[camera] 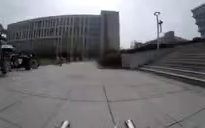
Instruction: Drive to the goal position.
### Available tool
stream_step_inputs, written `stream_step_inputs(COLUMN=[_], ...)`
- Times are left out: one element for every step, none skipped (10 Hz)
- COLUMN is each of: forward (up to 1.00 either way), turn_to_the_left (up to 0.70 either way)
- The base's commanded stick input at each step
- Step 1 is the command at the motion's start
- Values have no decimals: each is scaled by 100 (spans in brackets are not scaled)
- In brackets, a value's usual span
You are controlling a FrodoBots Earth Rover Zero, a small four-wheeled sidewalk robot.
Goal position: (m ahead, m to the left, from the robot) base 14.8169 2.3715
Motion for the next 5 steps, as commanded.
stream_step_inputs(forward=[100, 100, 100, 100, 100], turn_to_the_left=[10, 2, 5, 0, 3])
